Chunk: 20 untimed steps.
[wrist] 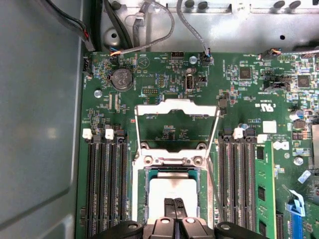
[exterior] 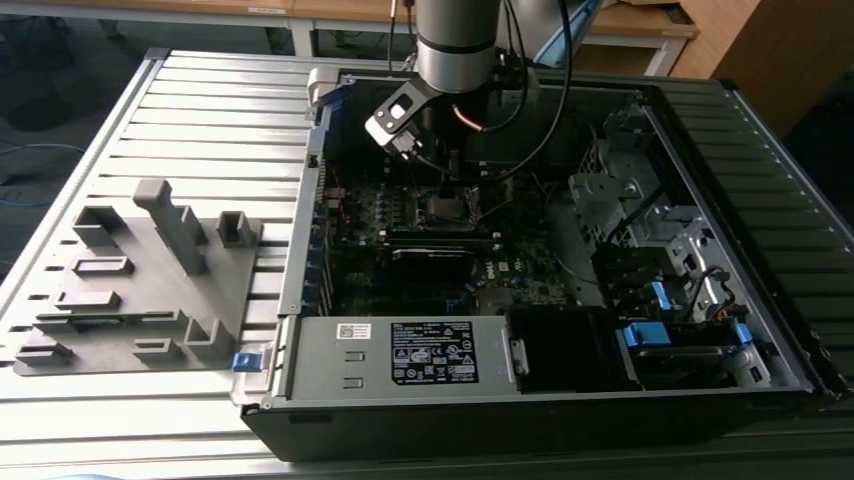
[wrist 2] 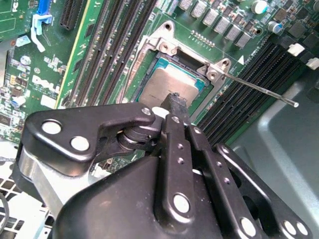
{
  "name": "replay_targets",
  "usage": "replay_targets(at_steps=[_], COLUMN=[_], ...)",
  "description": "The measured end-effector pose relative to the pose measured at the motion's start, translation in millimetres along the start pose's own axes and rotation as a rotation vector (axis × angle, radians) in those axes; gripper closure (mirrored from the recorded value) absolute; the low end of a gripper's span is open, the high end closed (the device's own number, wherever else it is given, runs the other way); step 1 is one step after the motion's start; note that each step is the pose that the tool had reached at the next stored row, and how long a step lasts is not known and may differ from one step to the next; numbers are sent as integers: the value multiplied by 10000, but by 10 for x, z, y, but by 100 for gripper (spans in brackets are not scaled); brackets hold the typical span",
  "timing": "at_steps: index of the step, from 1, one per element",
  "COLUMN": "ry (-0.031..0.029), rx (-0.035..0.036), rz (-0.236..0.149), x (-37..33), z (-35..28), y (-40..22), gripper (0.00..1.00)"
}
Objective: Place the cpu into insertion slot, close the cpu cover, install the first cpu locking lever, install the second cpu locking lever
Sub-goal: 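Close the cpu cover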
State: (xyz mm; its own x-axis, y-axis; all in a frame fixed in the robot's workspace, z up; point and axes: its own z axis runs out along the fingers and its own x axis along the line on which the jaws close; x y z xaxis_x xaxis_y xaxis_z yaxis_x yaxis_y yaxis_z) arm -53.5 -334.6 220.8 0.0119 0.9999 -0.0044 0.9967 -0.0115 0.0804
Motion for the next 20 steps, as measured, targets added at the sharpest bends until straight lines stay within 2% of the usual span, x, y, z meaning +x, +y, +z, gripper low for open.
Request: replay_targets(at_steps=[6,20], ry=[-2,1], rx=[1,0], rz=[0,1], x=[0,-1], z=[-21,-152], y=[2,12], gripper=[89,89])
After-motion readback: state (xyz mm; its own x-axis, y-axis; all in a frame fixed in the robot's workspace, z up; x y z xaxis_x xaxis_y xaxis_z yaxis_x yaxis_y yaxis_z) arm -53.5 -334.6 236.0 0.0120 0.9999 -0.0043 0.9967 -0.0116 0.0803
